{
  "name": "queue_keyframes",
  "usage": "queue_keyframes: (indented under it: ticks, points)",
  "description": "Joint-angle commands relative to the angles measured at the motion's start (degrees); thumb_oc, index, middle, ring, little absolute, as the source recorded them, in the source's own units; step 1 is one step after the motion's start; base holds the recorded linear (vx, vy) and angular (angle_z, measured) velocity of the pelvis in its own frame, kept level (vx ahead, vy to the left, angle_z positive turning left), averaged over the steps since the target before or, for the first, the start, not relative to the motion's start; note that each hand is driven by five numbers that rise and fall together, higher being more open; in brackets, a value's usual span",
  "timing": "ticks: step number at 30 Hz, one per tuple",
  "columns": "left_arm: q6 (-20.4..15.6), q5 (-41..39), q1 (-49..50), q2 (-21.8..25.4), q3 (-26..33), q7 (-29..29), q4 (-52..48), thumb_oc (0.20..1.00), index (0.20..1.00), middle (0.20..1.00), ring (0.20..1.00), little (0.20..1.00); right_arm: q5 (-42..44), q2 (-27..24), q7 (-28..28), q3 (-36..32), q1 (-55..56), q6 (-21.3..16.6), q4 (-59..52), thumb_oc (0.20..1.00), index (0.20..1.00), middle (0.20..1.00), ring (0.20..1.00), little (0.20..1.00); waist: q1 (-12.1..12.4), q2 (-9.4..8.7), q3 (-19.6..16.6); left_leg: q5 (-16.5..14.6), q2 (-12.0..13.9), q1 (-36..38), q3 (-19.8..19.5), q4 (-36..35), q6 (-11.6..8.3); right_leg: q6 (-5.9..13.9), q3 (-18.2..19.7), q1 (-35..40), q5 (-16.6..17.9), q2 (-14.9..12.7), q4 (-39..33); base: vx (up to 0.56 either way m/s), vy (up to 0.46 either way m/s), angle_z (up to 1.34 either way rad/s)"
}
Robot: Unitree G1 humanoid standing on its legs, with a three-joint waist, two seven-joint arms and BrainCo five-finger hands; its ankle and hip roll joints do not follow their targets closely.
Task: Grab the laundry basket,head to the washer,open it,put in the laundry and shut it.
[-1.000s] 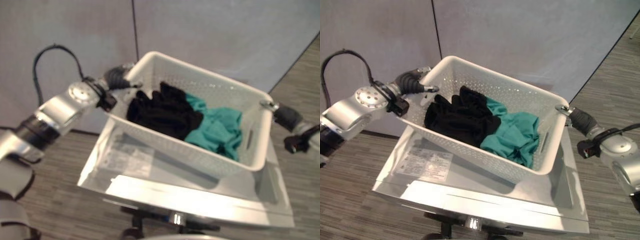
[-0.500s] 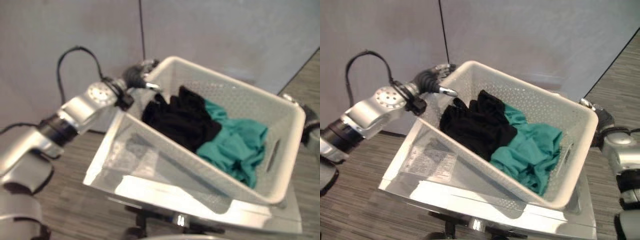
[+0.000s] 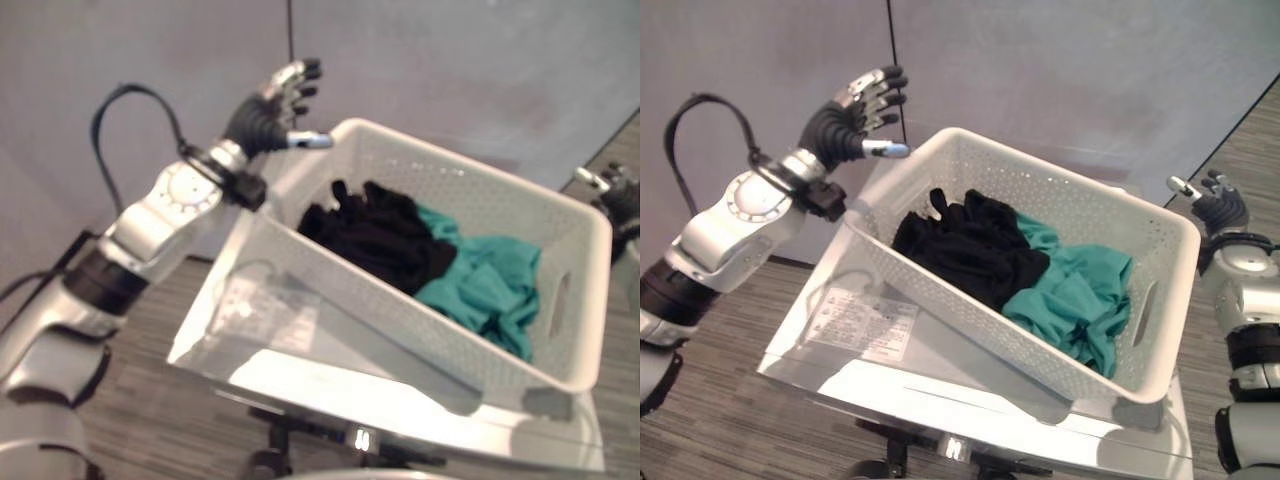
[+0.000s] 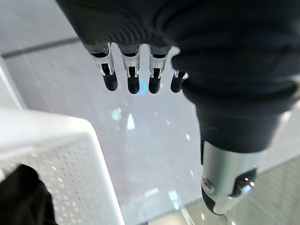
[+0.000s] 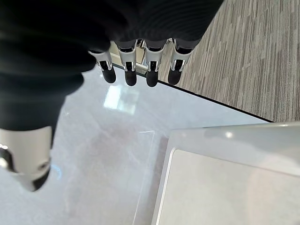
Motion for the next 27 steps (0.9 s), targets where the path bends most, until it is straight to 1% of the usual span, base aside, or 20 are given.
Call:
queue_keyframes:
  ticks: [1, 2, 5, 6, 7, 10, 11, 13, 14, 16, 17, 18, 20, 21, 22, 23, 27]
  points:
    - [-4.22, -0.13, -4.32, 0.20, 4.56, 3.06, 2.59, 1.000, 1.000, 1.000, 1.000, 1.000, 0.44, -3.12, -1.74, -4.41, -2.91, -5.59, -2.40, 1.000, 1.000, 1.000, 1.000, 1.000, 2.74, 0.91, -2.17, -11.35, 4.89, 6.55, -0.52, 7.92, -1.56, 1.82, -1.01, -1.19, -3.37, -1.51, 2.85, 0.00, 0.000, 0.00]
    - [-4.75, 0.69, -1.37, 0.88, 8.47, 4.41, 2.48, 1.000, 1.000, 1.000, 1.000, 1.000, 0.41, -2.60, -2.65, -6.39, -1.49, -6.44, -3.49, 1.000, 1.000, 1.000, 1.000, 1.000, 2.87, 0.89, -2.22, -11.47, 4.81, 6.63, -0.60, 7.82, -1.50, 1.79, -1.02, -1.14, -3.34, -1.56, 2.87, 0.00, 0.000, 0.00]
    - [-6.27, 4.29, 4.36, 0.53, 16.73, 7.62, 0.82, 1.000, 1.000, 1.000, 1.000, 1.000, -0.45, -1.24, -4.63, -10.40, 0.91, -8.38, -6.42, 1.000, 1.000, 1.000, 1.000, 1.000, 3.02, 0.68, -2.28, -11.74, 4.78, 6.75, -0.75, 7.57, -1.39, 1.76, -0.90, -1.13, -3.44, -1.57, 2.83, 0.00, 0.000, 0.00]
    - [-6.05, 4.56, 5.32, 0.42, 17.38, 7.72, 0.11, 1.000, 1.000, 1.000, 1.000, 1.000, -0.61, -1.17, -4.77, -10.52, 1.38, -8.27, -6.98, 1.000, 1.000, 1.000, 1.000, 1.000, 2.91, 0.84, -2.45, -11.76, 4.78, 6.80, -0.74, 7.56, -1.38, 1.76, -0.89, -1.10, -3.45, -1.56, 2.85, 0.00, 0.000, 0.00]
    - [-6.76, 6.89, 10.45, -1.13, 23.64, 9.51, -1.48, 1.000, 1.000, 1.000, 1.000, 1.000, -1.84, 0.45, -6.41, -13.79, 3.47, -9.87, -9.34, 1.000, 1.000, 1.000, 1.000, 1.000, 2.96, 0.73, -2.56, -11.95, 4.76, 6.83, -0.81, 7.43, -1.29, 1.72, -0.76, -1.10, -3.59, -1.58, 2.82, 0.03, 0.005, -0.01]
    - [-8.28, 9.03, 19.62, -3.78, 33.75, 11.84, -5.43, 1.000, 1.000, 1.000, 1.000, 1.000, -5.11, 3.10, -9.05, -18.33, 6.74, -11.59, -14.63, 1.000, 1.000, 1.000, 1.000, 1.000, 3.04, 0.63, -2.89, -12.38, 4.59, 7.03, -0.90, 7.03, -1.12, 1.65, -0.42, -1.12, -3.73, -1.62, 2.70, 0.03, 0.007, -0.02]
    - [-8.17, 9.07, 19.97, -3.83, 33.96, 11.86, -5.69, 1.000, 1.000, 1.000, 1.000, 1.000, -5.16, 3.16, -9.11, -18.30, 6.86, -11.50, -14.83, 1.000, 1.000, 1.000, 1.000, 1.000, 2.97, 0.67, -2.98, -12.38, 4.60, 7.04, -0.90, 7.01, -1.12, 1.65, -0.42, -1.11, -3.73, -1.61, 2.70, 0.00, 0.000, 0.00]
    - [-9.11, 12.14, 27.36, -6.21, 41.55, 13.51, -9.24, 1.000, 1.000, 1.000, 1.000, 1.000, -7.99, 5.43, -10.53, -22.15, 10.25, -12.72, -19.25, 1.000, 1.000, 1.000, 1.000, 1.000, 3.05, 0.52, -3.27, -12.65, 4.48, 7.22, -1.01, 6.74, -1.00, 1.60, -0.16, -1.03, -3.83, -1.59, 2.57, 0.02, 0.004, -0.01]
    - [-10.01, 15.17, 31.89, -8.02, 46.78, 14.67, -10.64, 1.000, 1.000, 1.000, 1.000, 1.000, -10.16, 7.00, -11.82, -25.20, 11.92, -14.16, -21.92, 1.000, 1.000, 1.000, 1.000, 1.000, 3.30, 0.37, -3.23, -12.84, 4.36, 7.30, -1.03, 6.58, -0.92, 1.56, 0.08, -1.07, -3.77, -1.58, 2.35, 0.03, 0.010, -0.02]
    - [-10.15, 17.51, 37.33, -10.35, 51.68, 15.74, -12.48, 1.000, 1.000, 1.000, 1.000, 1.000, -12.18, 9.00, -13.30, -28.21, 13.80, -15.50, -25.73, 1.000, 1.000, 1.000, 1.000, 1.000, 3.15, 0.49, -3.47, -13.05, 4.27, 7.44, -0.89, 6.48, -0.86, 1.59, 0.47, -1.03, -3.53, -1.62, 1.82, 0.02, 0.012, -0.04]
    - [-10.08, 17.68, 37.92, -10.56, 52.00, 15.74, -12.97, 1.000, 1.000, 1.000, 1.000, 1.000, -12.45, 9.37, -13.41, -28.29, 14.21, -15.39, -26.38, 1.000, 1.000, 1.000, 1.000, 1.000, 3.08, 0.50, -3.60, -13.08, 4.27, 7.48, -0.81, 6.48, -0.85, 1.60, 0.54, -0.98, -3.46, -1.60, 1.71, 0.00, 0.000, 0.00]
    - [-10.57, 19.26, 41.90, -12.74, 55.56, 16.63, -13.33, 1.000, 1.000, 1.000, 1.000, 1.000, -13.96, 11.55, -14.72, -30.91, 15.83, -16.94, -29.28, 1.000, 1.000, 1.000, 1.000, 1.000, 3.22, 0.50, -3.68, -13.28, 4.20, 7.50, -0.72, 6.42, -0.79, 1.60, 0.68, -0.86, -3.22, -1.55, 1.00, 0.00, 0.000, 0.00]
    - [-10.56, 19.89, 44.00, -13.79, 56.91, 16.87, -13.80, 1.000, 1.000, 1.000, 1.000, 1.000, -14.60, 12.99, -15.13, -31.82, 16.90, -17.35, -31.09, 1.000, 1.000, 1.000, 1.000, 1.000, 3.17, 0.51, -3.87, -13.38, 4.19, 7.56, -0.69, 6.39, -0.76, 1.60, 0.81, -0.75, -3.08, -1.50, 0.66, 0.00, 0.000, 0.00]
    - [-10.86, 21.07, 47.70, -15.69, 60.03, 17.74, -13.37, 1.000, 1.000, 1.000, 1.000, 1.000, -16.09, 14.68, -16.04, -34.41, 18.55, -18.43, -33.58, 1.000, 1.000, 1.000, 1.000, 1.000, 3.30, 0.55, -3.80, -13.51, 4.05, 7.53, -0.78, 6.41, -0.66, 1.56, 1.07, -0.76, -3.10, -1.47, 0.53, 0.00, 0.000, 0.00]
    - [-10.80, 21.13, 48.31, -15.88, 60.25, 17.72, -13.83, 1.000, 1.000, 1.000, 1.000, 1.000, -16.39, 15.12, -16.18, -34.41, 19.02, -18.18, -34.32, 1.000, 1.000, 1.000, 1.000, 1.000, 3.22, 0.53, -4.04, -13.54, 4.05, 7.56, -0.73, 6.42, -0.65, 1.57, 1.12, -0.76, -3.10, -1.47, 0.53, 0.02, 0.007, -0.04]
    - [-11.34, 21.57, 51.38, -17.46, 62.95, 18.68, -13.31, 1.000, 1.000, 1.000, 1.000, 1.000, -18.38, 16.30, -17.12, -36.79, 20.87, -19.00, -36.99, 1.000, 1.000, 1.000, 1.000, 1.000, 3.22, 0.62, -4.01, -13.51, 3.89, 7.45, -0.78, 6.33, -0.61, 1.57, 1.22, -0.86, -3.08, -1.50, 0.50, 0.00, 0.006, -0.04]
    - [-11.72, 21.08, 56.22, -20.40, 66.58, 19.96, -10.13, 1.000, 1.000, 1.000, 1.000, 1.000, -20.79, 17.66, -18.60, -40.83, 24.26, -19.69, -39.40, 1.000, 1.000, 1.000, 1.000, 1.000, 3.05, 0.60, -4.06, -13.50, 3.69, 7.26, -0.65, 6.25, -0.45, 1.70, 1.45, -1.12, -2.87, -1.67, 0.44, 0.00, 0.002, -0.01]
